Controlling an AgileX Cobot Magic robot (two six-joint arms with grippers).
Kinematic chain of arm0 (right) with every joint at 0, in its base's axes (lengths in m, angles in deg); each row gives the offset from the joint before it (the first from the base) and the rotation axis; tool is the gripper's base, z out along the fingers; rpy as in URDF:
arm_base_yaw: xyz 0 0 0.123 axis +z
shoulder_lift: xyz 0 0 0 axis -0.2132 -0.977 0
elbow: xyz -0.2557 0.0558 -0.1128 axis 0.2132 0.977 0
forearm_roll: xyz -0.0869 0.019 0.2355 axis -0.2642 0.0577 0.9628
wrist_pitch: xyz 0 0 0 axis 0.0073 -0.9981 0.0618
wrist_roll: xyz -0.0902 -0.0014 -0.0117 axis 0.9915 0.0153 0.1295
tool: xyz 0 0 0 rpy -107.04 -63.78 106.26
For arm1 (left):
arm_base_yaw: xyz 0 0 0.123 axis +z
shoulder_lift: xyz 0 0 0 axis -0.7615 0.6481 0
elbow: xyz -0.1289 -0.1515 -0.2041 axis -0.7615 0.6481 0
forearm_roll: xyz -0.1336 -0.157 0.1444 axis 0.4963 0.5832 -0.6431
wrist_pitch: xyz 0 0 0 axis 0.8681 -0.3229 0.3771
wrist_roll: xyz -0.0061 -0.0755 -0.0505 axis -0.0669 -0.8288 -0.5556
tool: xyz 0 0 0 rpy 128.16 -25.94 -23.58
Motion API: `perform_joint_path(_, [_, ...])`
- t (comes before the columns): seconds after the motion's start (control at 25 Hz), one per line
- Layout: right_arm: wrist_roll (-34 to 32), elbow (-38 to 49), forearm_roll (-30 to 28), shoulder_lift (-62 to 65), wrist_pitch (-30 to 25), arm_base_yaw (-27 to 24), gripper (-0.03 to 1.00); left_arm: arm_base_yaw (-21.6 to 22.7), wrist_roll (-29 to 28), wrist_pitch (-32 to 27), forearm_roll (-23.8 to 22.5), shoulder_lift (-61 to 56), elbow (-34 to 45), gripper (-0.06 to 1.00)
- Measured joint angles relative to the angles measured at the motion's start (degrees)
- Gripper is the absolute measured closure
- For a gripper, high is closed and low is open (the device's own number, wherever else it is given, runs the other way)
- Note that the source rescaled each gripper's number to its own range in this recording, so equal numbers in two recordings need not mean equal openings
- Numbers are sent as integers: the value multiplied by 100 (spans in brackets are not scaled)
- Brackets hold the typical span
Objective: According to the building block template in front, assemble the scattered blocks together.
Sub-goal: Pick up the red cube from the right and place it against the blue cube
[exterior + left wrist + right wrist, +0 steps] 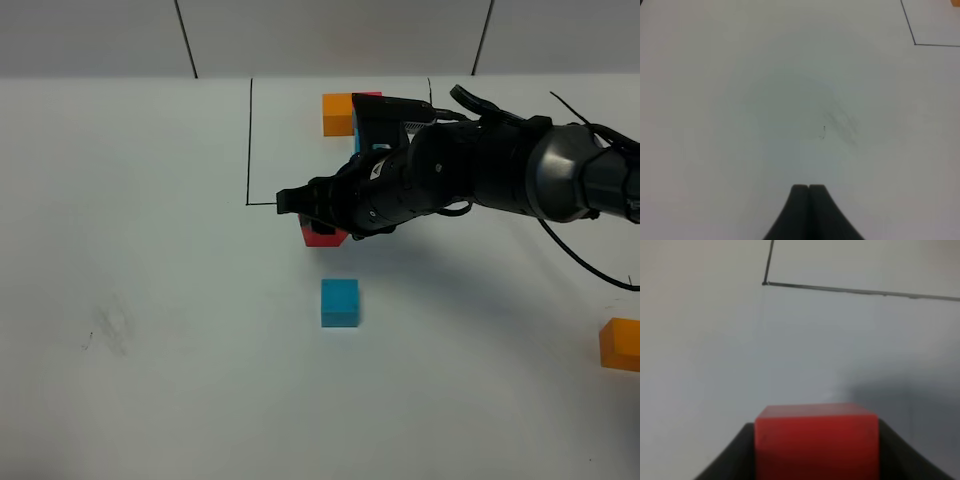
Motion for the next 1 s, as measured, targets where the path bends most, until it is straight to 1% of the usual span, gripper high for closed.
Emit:
perform_joint_path(0.12, [-139, -18, -25, -116, 24, 24, 54, 0, -8, 0, 0, 0, 0, 94])
perform_joint_path(0.24, [-329, -18, -197, -259, 31, 36, 54, 0, -8, 0, 0, 0, 0, 94])
perform_joint_path(0.48, [-971, -18, -874, -324, -56, 36, 54, 0, -8, 0, 0, 0, 0, 94])
perform_joint_path(0.76, [-1969, -18, -1814, -324, -348, 36, 54, 0, -8, 0, 0, 0, 0, 94])
perform_joint_path(0.88, [-2231, -18, -1989, -324, -452, 65, 54, 0, -8, 0, 0, 0, 0, 94])
perform_joint_path(1.0, [-2347, -18, -2050, -324, -457, 93, 54, 0, -8, 0, 0, 0, 0, 94])
